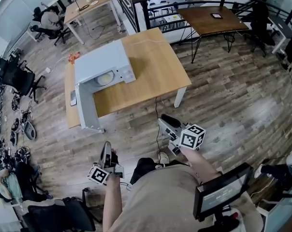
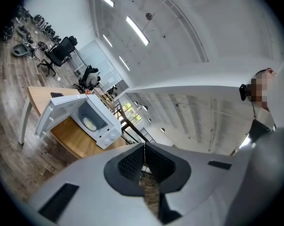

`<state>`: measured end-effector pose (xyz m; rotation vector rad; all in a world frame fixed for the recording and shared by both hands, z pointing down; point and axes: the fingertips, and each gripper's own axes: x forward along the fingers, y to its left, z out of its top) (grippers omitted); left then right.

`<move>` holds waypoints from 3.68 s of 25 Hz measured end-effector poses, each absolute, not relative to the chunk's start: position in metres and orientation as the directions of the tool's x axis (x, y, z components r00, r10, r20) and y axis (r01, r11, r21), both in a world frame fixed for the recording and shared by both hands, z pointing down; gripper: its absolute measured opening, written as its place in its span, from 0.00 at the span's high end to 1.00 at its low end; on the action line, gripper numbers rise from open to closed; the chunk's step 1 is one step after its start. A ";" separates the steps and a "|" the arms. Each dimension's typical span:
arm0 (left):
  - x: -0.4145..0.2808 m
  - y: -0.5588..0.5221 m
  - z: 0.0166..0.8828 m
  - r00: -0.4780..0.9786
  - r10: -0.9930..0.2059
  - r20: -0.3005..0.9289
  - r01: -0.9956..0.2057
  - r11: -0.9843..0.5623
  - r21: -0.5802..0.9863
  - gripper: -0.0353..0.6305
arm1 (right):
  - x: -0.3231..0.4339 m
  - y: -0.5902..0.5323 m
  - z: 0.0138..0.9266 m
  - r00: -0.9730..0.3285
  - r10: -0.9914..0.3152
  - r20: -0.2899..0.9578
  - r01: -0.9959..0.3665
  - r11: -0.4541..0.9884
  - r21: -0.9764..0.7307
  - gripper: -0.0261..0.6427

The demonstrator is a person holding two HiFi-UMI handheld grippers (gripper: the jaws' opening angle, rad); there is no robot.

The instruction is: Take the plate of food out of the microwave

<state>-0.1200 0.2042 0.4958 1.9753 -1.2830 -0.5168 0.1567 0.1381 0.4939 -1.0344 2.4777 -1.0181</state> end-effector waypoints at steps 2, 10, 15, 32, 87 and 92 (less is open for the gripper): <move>-0.133 0.204 0.498 0.418 -0.907 0.052 -0.628 -0.247 0.738 0.94 | 0.150 0.134 0.497 -0.698 -0.716 0.019 -0.509 0.477 -0.716 0.76; -0.176 0.177 0.523 0.408 -0.912 0.050 -0.555 -0.203 0.807 0.94 | 0.097 0.104 0.509 -0.708 -0.700 0.095 -0.550 0.462 -0.696 0.76; -0.205 0.140 0.517 0.447 -0.894 0.038 -0.562 -0.247 0.789 0.94 | 0.057 0.070 0.492 -0.697 -0.711 0.091 -0.564 0.465 -0.682 0.76; -0.256 0.077 0.519 0.544 -0.839 -0.010 -0.516 -0.344 0.785 0.94 | -0.014 0.022 0.494 -0.661 -0.741 0.120 -0.614 0.441 -0.654 0.76; -0.210 -0.086 0.524 0.304 -0.945 0.120 -0.695 -0.133 0.706 0.94 | -0.013 -0.185 0.570 -0.857 -0.463 0.228 -0.455 0.470 -0.757 0.76; -0.227 -0.112 0.534 0.342 -0.926 0.160 -0.727 -0.152 0.670 0.94 | -0.039 -0.194 0.584 -0.839 -0.476 0.263 -0.476 0.408 -0.779 0.76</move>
